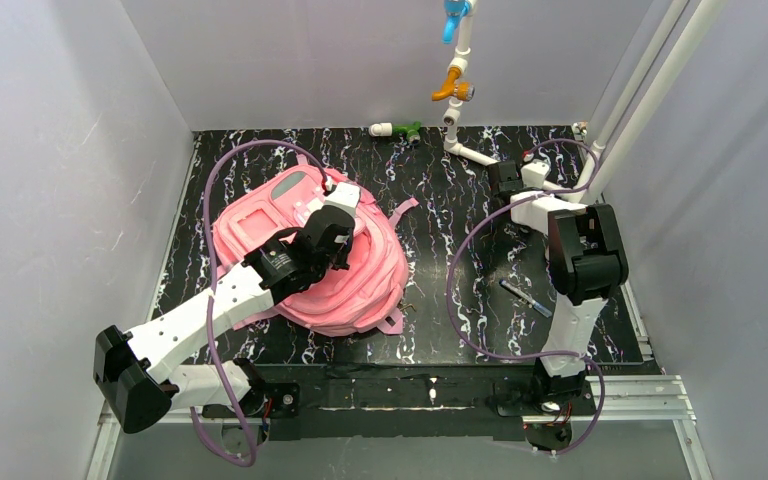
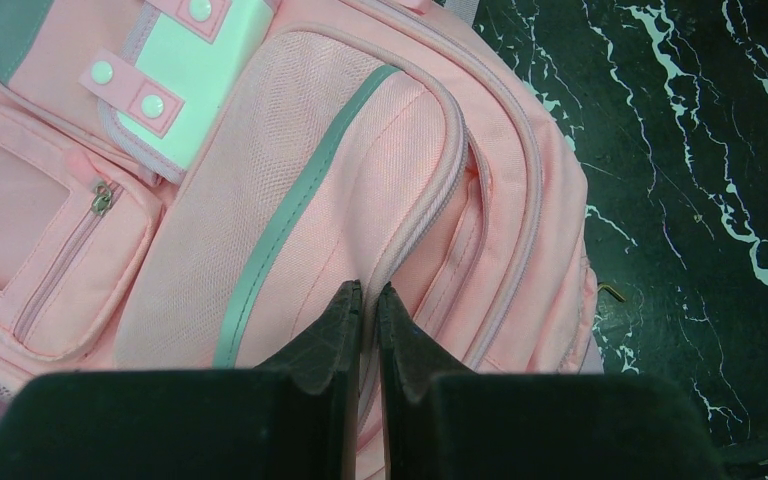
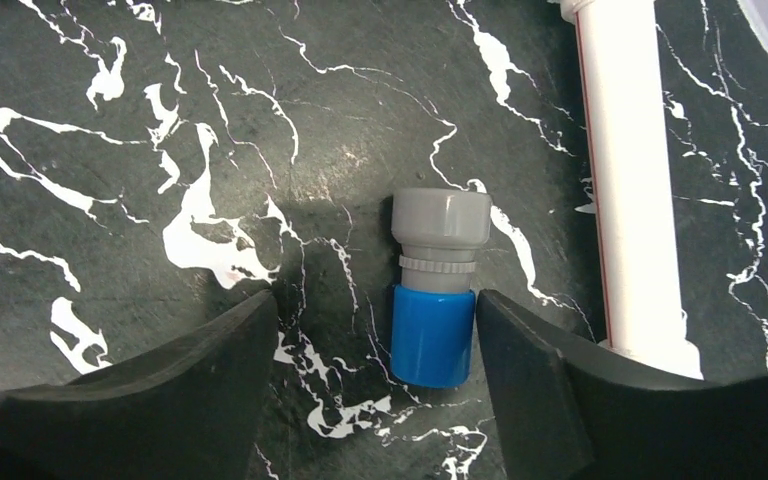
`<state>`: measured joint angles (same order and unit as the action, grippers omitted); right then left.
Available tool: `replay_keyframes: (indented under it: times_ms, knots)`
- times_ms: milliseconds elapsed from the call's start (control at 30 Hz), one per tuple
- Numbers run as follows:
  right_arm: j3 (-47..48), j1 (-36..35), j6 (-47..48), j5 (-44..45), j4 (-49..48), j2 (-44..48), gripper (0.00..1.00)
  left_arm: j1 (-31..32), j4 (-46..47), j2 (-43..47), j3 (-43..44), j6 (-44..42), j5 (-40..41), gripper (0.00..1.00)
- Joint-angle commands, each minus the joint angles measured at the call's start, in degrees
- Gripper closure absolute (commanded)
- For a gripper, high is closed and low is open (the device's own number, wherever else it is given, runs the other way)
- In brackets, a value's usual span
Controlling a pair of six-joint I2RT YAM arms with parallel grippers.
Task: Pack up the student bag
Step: Pick up the stationery from the center of the board.
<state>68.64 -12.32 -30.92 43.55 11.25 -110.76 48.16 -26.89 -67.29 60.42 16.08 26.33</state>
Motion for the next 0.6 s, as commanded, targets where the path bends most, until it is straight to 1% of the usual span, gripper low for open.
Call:
replay_keyframes:
  times_ms: [0,67,100,167,267,333,433,567]
  knots:
    - [0.72,1.16,-1.4,-0.03,-3.17,-1.68,0.23,0.36,1.78,2.86,0.26,1.26,-0.36,1.0]
    - [1.02,1.15,-0.28,0.65,-3.29,-2.32,0.26,0.34,1.63,2.71,0.31,1.24,-0.33,1.0]
    - [1.01,1.15,-0.2,0.95,-3.3,-2.44,0.29,0.42,1.59,2.57,0.35,1.3,-0.31,1.0]
    - [0.59,1.39,-0.25,-0.07,-3.33,-2.49,0.42,0.4,1.45,2.41,0.39,1.48,-0.31,1.0]
    - [-0.06,1.51,0.77,-2.87,-3.95,-2.01,0.55,0.42,1.22,2.25,0.43,1.56,-0.07,1.0]
    - [-0.44,1.42,2.39,-6.02,-4.26,-1.26,0.64,0.41,0.78,2.28,0.63,1.6,0.54,1.0]
    - [-1.95,0.91,6.27,-11.58,-6.38,1.21,0.82,0.38,0.38,2.43,1.16,1.41,1.63,1.0]
    - [-5.15,-3.9,12.57,-16.34,-9.56,7.6,0.94,0.38,0.13,2.67,1.47,1.56,4.69,1.0]
